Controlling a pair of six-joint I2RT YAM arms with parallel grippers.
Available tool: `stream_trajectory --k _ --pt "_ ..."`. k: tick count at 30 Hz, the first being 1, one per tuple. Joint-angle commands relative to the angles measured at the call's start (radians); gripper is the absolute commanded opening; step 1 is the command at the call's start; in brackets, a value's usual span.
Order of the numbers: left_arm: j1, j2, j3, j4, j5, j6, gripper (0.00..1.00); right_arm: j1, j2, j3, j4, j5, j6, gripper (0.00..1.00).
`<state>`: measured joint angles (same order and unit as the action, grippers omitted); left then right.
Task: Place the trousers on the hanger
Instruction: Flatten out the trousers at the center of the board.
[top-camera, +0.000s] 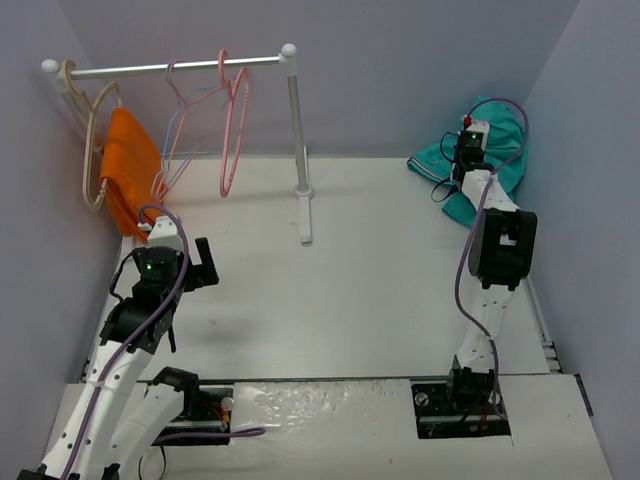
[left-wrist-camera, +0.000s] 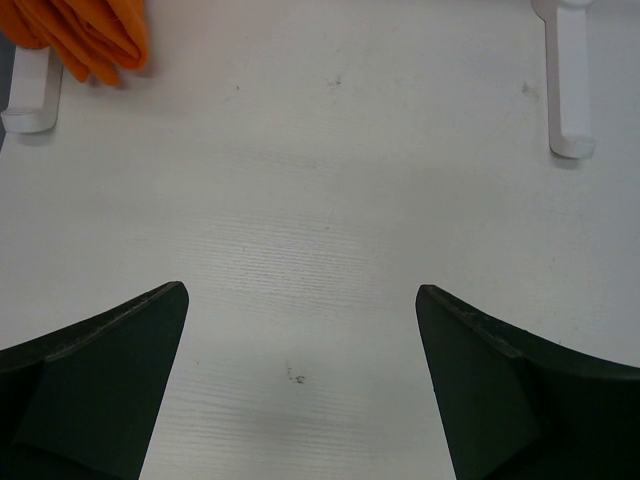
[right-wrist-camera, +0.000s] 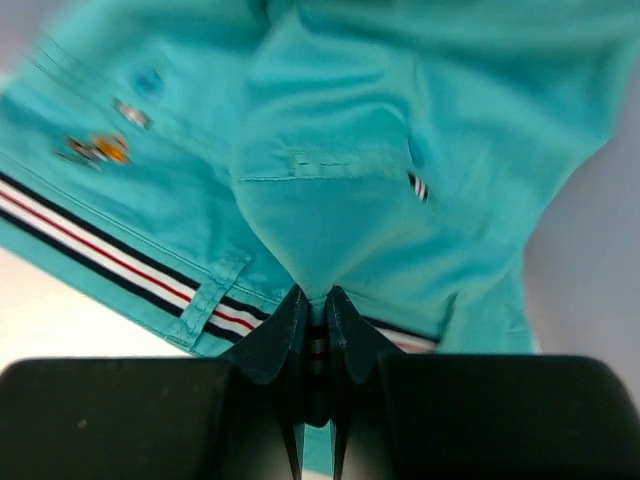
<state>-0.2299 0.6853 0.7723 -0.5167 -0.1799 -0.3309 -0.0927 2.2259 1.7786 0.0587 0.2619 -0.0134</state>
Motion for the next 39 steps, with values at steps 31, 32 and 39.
stream_trajectory --k 31,32,39 --pt "-0.001 -0.037 0.053 -0.12 0.281 -0.242 0.97 1.246 -1.182 -0.892 -0.246 0.357 0.657 0.67" --pt "-0.001 -0.018 0.039 -0.092 0.294 -0.256 0.97 1.233 -1.201 -0.903 -0.252 0.353 0.667 0.68" --pt "-0.032 0.278 0.008 0.148 0.33 -0.295 0.95 1.095 -1.258 -1.059 -0.268 0.192 0.804 0.68"
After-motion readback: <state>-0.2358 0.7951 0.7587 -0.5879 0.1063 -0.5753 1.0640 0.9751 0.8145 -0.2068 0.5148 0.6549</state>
